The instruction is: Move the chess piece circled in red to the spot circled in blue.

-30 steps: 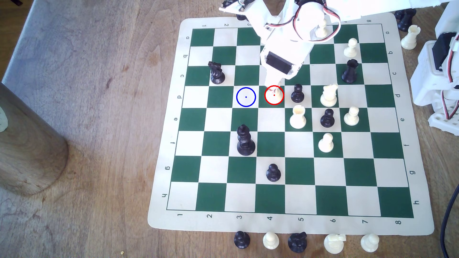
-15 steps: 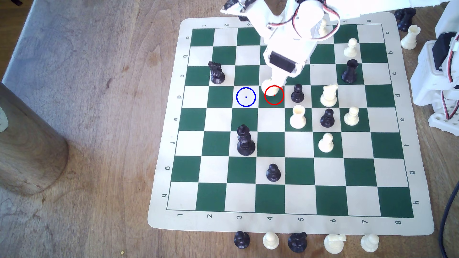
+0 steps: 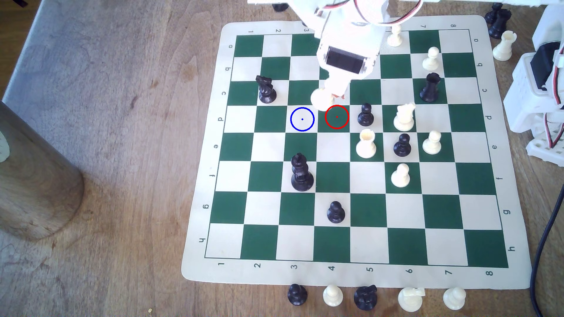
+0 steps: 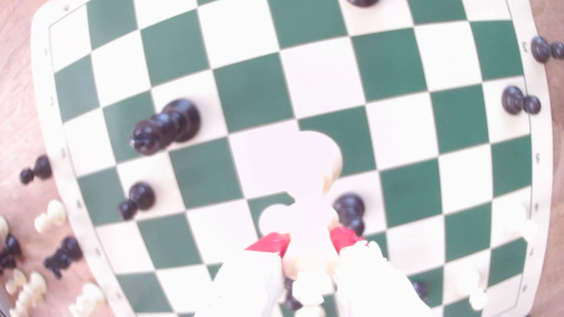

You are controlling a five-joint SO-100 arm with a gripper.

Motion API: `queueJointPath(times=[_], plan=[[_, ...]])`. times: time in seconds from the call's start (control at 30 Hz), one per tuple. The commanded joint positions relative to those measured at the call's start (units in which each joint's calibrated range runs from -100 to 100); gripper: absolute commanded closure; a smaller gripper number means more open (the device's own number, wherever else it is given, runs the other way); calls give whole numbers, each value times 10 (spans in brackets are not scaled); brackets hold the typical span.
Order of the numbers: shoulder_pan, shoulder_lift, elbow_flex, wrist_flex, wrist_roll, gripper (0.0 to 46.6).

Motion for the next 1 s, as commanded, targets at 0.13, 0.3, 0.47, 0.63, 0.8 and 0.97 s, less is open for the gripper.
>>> queueJointPath(times=[0.13,0.3,0.47,0.63,0.8,0.97], plan=[[2,142,-262,80,37,463],[16,213,-331,84,44,463],[27,247,-350,70,46,463],[34,265,-350,45,44,463],[35,280,-350,38,43,462],[36,290,-350,33,43,462]])
